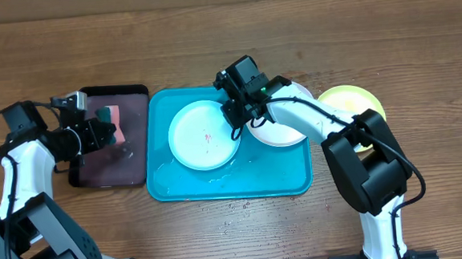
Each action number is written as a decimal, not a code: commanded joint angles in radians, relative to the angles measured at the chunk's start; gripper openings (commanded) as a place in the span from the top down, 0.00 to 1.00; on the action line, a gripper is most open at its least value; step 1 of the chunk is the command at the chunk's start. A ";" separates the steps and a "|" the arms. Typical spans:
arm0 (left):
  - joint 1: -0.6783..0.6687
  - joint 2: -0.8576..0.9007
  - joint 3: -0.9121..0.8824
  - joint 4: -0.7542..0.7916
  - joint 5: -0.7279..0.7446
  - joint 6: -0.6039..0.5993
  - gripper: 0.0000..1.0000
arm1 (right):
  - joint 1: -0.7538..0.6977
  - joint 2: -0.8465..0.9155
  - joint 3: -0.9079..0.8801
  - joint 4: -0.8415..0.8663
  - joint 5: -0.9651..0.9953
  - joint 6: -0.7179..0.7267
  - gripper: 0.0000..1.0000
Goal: Clean dirty plates on tray and stack at the side
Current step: 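Carry the sponge to the white plate and scrub it, then scrub the white plate with the left gripper's sponge while right holds it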
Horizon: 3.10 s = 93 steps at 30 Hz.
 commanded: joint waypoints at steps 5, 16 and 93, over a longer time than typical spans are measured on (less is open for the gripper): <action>0.005 -0.021 -0.003 0.014 0.124 0.108 0.96 | 0.011 -0.029 -0.006 0.009 0.029 -0.027 0.96; 0.005 -0.021 -0.003 0.018 0.124 0.107 0.96 | 0.011 -0.029 -0.006 0.009 0.029 -0.027 0.96; -0.931 0.132 -0.016 0.002 -0.696 -1.064 0.96 | 0.010 -0.029 -0.006 -0.191 -0.020 -0.014 0.96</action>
